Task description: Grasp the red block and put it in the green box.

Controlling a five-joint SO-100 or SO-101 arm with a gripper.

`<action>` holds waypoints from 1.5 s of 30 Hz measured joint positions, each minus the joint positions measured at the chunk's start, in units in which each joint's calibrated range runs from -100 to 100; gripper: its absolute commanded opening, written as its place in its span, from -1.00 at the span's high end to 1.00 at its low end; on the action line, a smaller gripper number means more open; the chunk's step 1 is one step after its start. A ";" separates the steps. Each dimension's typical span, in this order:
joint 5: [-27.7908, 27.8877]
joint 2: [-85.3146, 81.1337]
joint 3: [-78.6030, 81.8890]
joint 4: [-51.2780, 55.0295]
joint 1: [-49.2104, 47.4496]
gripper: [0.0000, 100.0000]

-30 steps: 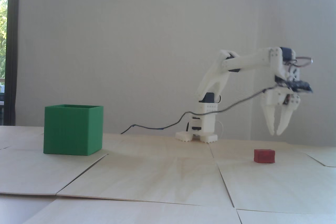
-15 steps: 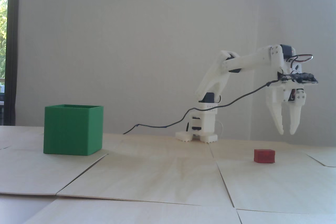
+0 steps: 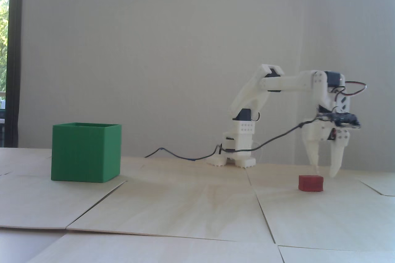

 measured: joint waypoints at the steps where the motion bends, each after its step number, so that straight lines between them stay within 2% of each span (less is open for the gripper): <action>1: 0.00 0.00 0.00 0.25 0.53 0.63; 9: 0.00 0.00 0.00 4.83 3.90 0.59; 13: 0.00 0.00 0.00 7.49 4.28 0.35; 15: 0.00 0.00 0.00 9.07 4.28 0.31; 32: 0.41 0.08 -6.62 11.90 3.74 0.30; 41: 4.11 0.08 -6.71 11.98 10.62 0.30; 45: 4.47 0.08 -6.71 8.07 12.46 0.30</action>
